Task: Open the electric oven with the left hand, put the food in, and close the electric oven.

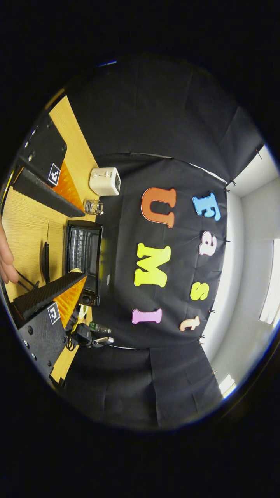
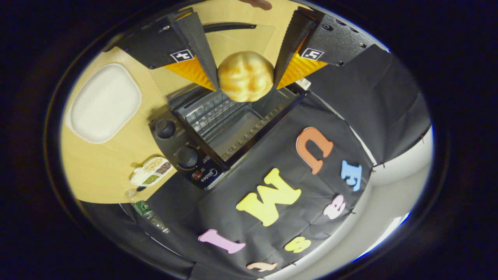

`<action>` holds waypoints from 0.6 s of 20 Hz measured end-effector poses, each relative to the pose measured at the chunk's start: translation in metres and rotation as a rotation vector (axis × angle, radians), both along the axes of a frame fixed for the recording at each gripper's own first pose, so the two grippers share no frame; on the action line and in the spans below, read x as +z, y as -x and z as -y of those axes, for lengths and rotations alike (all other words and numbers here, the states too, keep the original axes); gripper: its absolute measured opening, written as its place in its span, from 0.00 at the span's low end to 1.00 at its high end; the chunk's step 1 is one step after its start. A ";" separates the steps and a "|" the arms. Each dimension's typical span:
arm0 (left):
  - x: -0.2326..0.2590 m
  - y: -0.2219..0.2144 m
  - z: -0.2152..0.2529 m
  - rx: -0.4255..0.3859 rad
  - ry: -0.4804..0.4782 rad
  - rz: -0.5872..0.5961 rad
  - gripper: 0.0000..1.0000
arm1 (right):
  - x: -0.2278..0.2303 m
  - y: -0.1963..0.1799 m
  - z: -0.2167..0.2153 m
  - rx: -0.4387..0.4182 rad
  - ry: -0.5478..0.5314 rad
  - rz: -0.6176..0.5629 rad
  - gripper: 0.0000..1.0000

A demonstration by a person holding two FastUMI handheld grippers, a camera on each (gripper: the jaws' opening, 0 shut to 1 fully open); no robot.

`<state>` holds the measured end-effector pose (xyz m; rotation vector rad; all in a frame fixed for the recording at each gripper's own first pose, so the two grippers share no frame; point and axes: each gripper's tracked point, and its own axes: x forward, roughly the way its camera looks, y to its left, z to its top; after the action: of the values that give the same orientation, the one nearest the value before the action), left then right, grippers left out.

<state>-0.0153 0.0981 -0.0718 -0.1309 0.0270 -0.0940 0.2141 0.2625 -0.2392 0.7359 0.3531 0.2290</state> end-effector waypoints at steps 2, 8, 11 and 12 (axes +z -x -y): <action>-0.002 -0.001 -0.011 0.031 -0.005 -0.002 0.93 | -0.020 -0.016 -0.022 -0.001 0.043 -0.042 0.85; -0.026 -0.016 -0.025 0.051 -0.012 -0.054 0.93 | -0.025 -0.079 -0.049 -0.046 0.061 -0.030 0.84; -0.037 -0.024 -0.036 0.083 -0.009 -0.085 0.93 | -0.017 -0.106 -0.051 -0.083 0.136 0.022 0.83; -0.040 -0.026 -0.036 0.083 0.000 -0.091 0.93 | -0.012 -0.115 -0.049 -0.097 0.171 0.046 0.84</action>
<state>0.0105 0.1341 -0.1116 -0.1366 0.1126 -0.0055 0.3295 0.3115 -0.2508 0.5769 0.2888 0.1224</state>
